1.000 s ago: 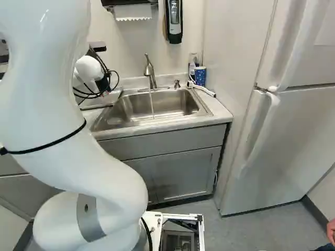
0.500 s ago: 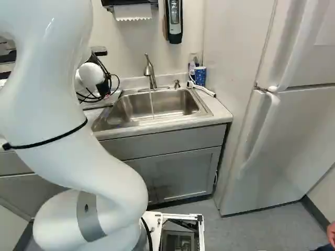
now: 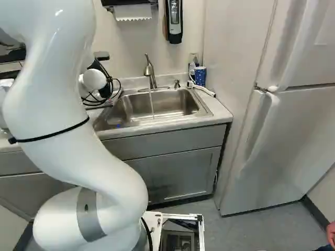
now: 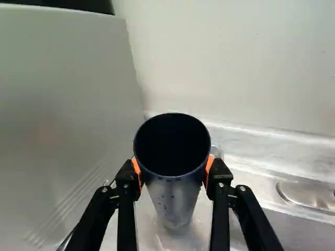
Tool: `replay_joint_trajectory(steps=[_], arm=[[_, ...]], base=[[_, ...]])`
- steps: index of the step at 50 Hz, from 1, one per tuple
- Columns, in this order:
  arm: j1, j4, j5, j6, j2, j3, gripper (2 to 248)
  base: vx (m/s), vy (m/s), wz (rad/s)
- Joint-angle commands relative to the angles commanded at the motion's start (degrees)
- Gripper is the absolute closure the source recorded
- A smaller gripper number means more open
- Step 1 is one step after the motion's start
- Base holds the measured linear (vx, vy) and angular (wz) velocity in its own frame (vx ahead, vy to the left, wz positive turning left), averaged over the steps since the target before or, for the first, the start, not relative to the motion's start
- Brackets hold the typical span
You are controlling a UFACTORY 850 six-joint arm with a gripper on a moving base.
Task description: Rinse the cup and place it in the tray
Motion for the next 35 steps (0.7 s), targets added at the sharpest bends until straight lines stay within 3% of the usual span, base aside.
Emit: replay_joint_trajectory(steps=[35], arm=[[-0.2,0.4,1.3,0.0,-2.6,-0.2,124]], base=[[0.0,0.0,0.0]])
